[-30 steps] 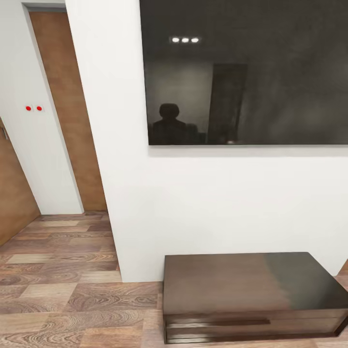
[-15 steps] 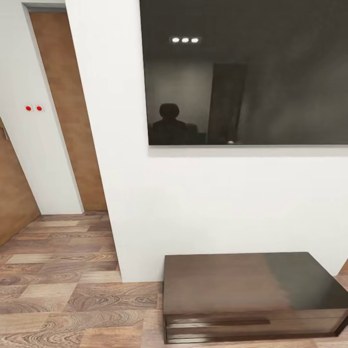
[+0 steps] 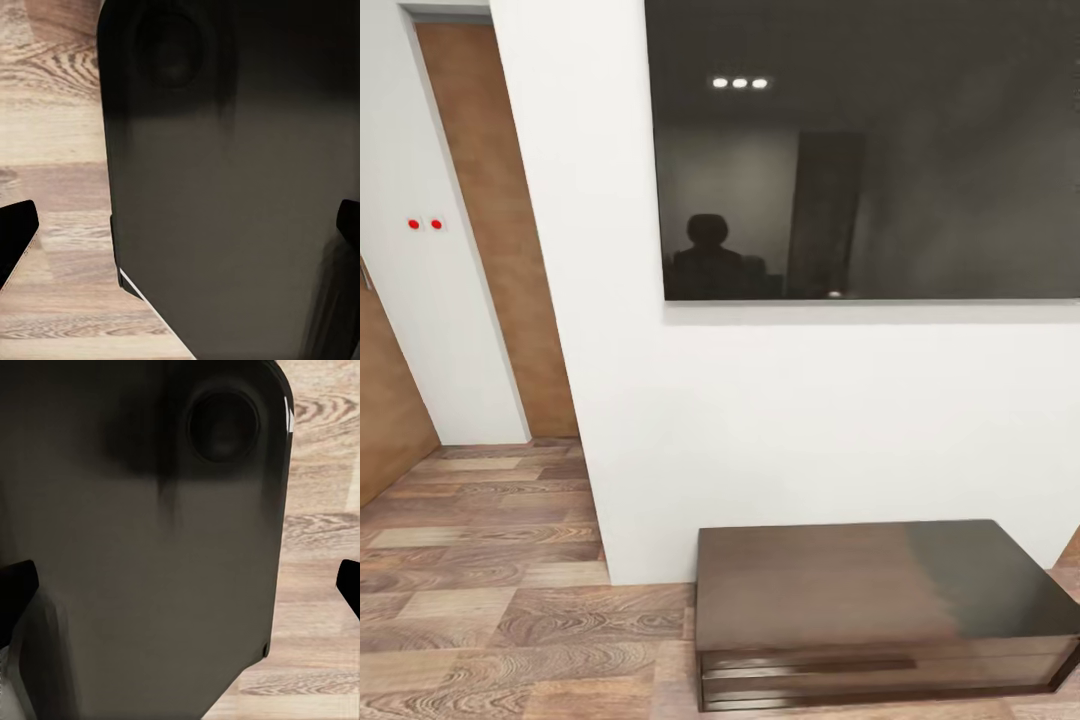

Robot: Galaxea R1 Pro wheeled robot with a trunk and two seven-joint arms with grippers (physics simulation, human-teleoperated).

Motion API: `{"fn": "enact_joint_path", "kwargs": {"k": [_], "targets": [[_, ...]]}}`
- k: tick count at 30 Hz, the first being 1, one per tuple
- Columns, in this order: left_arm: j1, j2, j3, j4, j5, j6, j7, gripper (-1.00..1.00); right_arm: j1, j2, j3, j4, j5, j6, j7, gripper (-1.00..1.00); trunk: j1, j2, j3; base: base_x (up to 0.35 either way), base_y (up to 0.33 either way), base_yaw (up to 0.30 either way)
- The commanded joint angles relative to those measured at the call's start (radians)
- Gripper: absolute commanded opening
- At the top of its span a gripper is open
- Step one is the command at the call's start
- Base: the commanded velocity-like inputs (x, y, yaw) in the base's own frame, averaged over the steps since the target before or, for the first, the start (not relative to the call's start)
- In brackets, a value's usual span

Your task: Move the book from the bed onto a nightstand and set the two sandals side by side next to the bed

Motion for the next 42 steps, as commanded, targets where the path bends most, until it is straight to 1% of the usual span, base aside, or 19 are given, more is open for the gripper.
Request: {"fn": "enact_joint_path", "kwargs": {"k": [1, 23, 35, 42], "targets": [[-0.001, 0.001, 0.0, 0.0, -0.001, 0.0, 0.0, 1.0, -0.001, 0.0, -0.001, 0.001, -0.001, 0.0, 0.001, 1.0, 0.0, 0.0, -0.001, 0.0, 0.0, -0.173], [-0.006, 0.006, -0.009, -0.003, -0.003, -0.001, 0.001, 1.0, -0.001, 0.002, -0.002, 0.003, -0.002, 0.001, 0.0, 1.0, 0.0, 0.0, -0.001, 0.0, 0.0, -0.272], [-0.005, 0.008, -0.009, -0.003, -0.004, -0.001, 0.001, 1.0, -0.002, 0.001, -0.004, 0.002, -0.003, 0.001, 0.0, 1.0, 0.0, 0.0, -0.001, 0.0, 0.0, -0.295], [-0.004, 0.009, -0.004, -0.003, -0.002, -0.002, 0.001, 1.0, -0.002, 0.0, -0.005, 0.002, -0.003, 0.001, 0.0, 1.0, 0.0, 0.0, -0.001, 0.0, 0.0, -0.296]]}}
